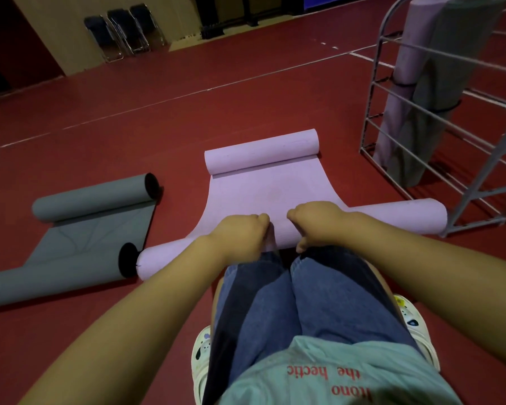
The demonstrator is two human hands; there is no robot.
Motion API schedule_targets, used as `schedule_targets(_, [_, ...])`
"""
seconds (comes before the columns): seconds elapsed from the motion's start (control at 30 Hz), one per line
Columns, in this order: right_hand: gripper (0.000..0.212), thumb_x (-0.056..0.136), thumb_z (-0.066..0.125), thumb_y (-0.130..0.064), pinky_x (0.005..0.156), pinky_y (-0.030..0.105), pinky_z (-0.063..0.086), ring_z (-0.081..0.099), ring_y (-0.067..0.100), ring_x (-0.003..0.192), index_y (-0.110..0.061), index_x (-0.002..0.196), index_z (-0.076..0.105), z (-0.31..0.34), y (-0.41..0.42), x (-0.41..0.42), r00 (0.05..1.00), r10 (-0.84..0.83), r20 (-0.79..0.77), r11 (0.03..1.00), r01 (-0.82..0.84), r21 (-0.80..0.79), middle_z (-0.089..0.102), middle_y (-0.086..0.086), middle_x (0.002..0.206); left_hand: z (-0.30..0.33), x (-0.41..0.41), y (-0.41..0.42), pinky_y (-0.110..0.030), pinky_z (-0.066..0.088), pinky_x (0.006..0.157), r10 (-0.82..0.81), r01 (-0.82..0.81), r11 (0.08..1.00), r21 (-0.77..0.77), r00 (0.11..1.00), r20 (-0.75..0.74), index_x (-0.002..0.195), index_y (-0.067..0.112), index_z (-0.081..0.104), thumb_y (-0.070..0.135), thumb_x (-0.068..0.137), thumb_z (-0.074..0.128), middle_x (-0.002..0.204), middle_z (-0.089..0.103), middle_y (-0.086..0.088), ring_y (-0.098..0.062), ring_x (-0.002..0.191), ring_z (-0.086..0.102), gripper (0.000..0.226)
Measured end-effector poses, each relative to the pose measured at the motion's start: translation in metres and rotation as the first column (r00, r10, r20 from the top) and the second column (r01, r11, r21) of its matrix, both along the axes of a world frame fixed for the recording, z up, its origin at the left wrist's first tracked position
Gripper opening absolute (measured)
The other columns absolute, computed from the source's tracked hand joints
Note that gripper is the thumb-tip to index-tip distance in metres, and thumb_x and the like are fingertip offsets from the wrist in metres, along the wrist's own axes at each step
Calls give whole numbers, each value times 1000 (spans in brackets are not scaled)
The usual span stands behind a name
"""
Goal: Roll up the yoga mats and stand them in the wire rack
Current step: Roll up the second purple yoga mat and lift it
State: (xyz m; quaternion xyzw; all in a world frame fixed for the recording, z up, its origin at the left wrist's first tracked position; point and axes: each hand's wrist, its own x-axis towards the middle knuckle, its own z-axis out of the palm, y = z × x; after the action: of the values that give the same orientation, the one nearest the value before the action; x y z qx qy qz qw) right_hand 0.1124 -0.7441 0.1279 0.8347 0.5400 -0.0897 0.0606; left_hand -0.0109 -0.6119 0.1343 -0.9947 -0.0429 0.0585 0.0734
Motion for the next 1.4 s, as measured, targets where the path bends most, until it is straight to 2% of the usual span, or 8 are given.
schedule_targets(0.17, [57,76,72,-46,78,33,43,56,27,106,-14,117,51,2,0,1,1000,-11,-18,1000,11,4,57,8,118,-17,-1,-6,-36,42,79,84,-82,994,78,996,-33,119,8,40,49,74,72,120,54,-11,-30,105,54,68])
schedule_targets(0.33, [52,79,70,-44,78,34,44,57,28,104,-13,116,51,12,-9,-7,999,-7,-39,999,9,51,57,9,117,-1,5,1,-32,43,77,137,-142,988,-64,988,-77,115,10,45,51,73,72,114,59,-11,-31,100,58,65])
schedule_targets(0.63, [44,74,72,-49,74,36,45,50,20,80,-15,95,55,50,-64,-29,980,92,-174,996,-88,31,55,1,89,45,-24,-39,-31,38,62,-34,30,999,-25,972,-233,93,13,45,56,70,72,84,58,-6,-24,70,48,56])
schedule_targets(0.8, [50,70,77,-45,84,38,50,59,19,91,-18,109,62,31,-80,-36,925,67,-373,992,-102,-75,64,0,102,30,-35,-60,-32,46,70,-50,-20,984,-177,921,-385,104,11,53,58,68,74,95,62,-6,-25,83,57,63])
schedule_targets(1.0, [55,67,81,-44,91,39,51,61,16,98,-25,115,62,34,-57,-23,900,-48,-434,968,-66,-244,63,-9,107,9,-20,-41,-37,52,89,-8,-220,892,-394,865,-501,110,15,59,53,63,80,108,64,-1,-20,98,61,64])
schedule_targets(1.13, [76,65,79,-49,95,39,46,52,19,112,-26,132,51,29,-63,-33,972,12,-235,989,-46,-137,53,-4,123,10,-10,-36,-34,51,93,-31,-253,872,-420,826,-562,114,20,59,50,65,80,110,64,4,-17,100,61,60])
schedule_targets(1.23, [66,74,73,-38,90,36,45,48,23,116,-23,133,46,24,-73,-59,998,68,-11,997,-68,24,47,0,125,11,-8,-31,-31,51,92,-31,-297,840,-454,810,-586,113,24,61,48,66,81,109,66,7,-14,99,62,57])
schedule_targets(1.4, [62,75,72,-46,85,31,45,51,20,113,-24,128,50,17,-78,-72,999,7,-45,994,-2,111,53,-1,122,8,-9,-31,-35,50,94,-27,-280,857,-432,814,-581,112,24,60,55,63,80,111,64,6,-15,100,61,60])
